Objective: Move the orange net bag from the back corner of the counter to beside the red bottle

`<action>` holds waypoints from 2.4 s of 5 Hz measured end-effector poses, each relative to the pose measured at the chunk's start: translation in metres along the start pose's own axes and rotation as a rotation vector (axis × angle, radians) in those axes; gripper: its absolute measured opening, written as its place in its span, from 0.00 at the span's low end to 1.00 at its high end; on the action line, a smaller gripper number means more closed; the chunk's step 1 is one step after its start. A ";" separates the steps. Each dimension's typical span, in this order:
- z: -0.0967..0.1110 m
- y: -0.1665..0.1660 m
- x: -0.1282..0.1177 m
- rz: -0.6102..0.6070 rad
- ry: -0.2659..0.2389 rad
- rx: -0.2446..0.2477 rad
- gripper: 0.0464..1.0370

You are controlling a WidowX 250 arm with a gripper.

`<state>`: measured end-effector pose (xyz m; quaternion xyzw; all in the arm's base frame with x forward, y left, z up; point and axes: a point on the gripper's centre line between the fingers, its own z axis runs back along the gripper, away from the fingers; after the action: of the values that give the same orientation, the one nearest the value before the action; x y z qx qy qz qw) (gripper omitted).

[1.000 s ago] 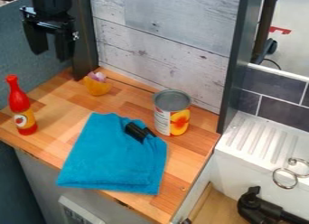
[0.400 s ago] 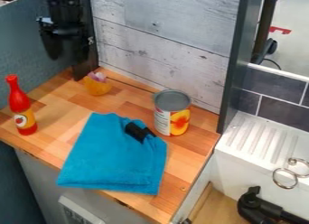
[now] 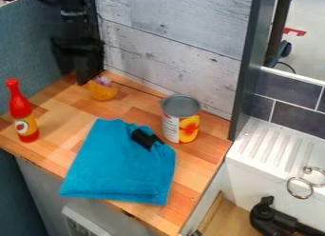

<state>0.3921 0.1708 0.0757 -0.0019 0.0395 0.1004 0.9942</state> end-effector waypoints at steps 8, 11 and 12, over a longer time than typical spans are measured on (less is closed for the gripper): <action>-0.054 0.004 0.025 0.162 0.020 -0.101 0.34; -0.017 0.007 -0.029 0.231 0.005 -0.158 0.30; -0.015 0.017 -0.053 0.292 0.053 -0.174 0.30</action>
<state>0.3355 0.1772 0.0646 -0.0847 0.0566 0.2469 0.9637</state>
